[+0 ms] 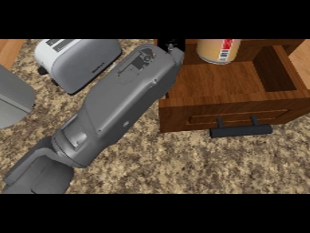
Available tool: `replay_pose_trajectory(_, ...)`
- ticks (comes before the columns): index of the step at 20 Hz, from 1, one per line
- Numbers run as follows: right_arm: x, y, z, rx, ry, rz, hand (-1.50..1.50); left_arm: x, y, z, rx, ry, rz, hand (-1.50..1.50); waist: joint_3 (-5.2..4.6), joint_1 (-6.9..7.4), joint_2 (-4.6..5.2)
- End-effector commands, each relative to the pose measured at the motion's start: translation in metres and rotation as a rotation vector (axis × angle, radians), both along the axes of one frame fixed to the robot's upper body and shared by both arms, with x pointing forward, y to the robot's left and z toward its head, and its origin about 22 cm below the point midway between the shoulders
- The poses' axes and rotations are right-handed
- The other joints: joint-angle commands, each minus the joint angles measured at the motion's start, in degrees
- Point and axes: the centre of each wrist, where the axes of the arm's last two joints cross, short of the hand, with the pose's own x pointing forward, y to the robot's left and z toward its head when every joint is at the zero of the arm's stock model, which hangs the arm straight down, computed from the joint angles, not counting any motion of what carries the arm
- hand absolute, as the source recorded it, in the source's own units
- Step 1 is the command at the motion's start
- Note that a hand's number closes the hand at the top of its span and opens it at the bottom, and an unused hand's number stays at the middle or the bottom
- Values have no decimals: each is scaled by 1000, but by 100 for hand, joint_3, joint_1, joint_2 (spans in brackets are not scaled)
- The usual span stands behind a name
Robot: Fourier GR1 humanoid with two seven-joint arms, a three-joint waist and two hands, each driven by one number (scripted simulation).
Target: Pick up the can, place it into the drawer and close the drawer
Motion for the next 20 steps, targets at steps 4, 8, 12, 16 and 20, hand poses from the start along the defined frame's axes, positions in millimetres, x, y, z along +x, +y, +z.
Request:
replay_pose_trajectory(4,6,-12,0,3,2,-5,-150,8,3,-14,57,25,26,150,4,-39,27)
replay_pose_trajectory(8,8,10,3,-16,6,-2,-150,2,-5,-18,94,28,65,-150,3,-85,31)
replay_pose_trajectory(12,16,-1,8,-15,-2,17,-150,6,1,-30,100,49,101,-150,5,-165,61)
replay_pose_trajectory(16,11,-1,9,-10,3,7,-150,5,1,-32,89,47,97,-150,1,-97,34)
replay_pose_trajectory(20,13,7,8,3,-9,29,-150,8,6,-41,87,29,138,-150,1,-131,54)
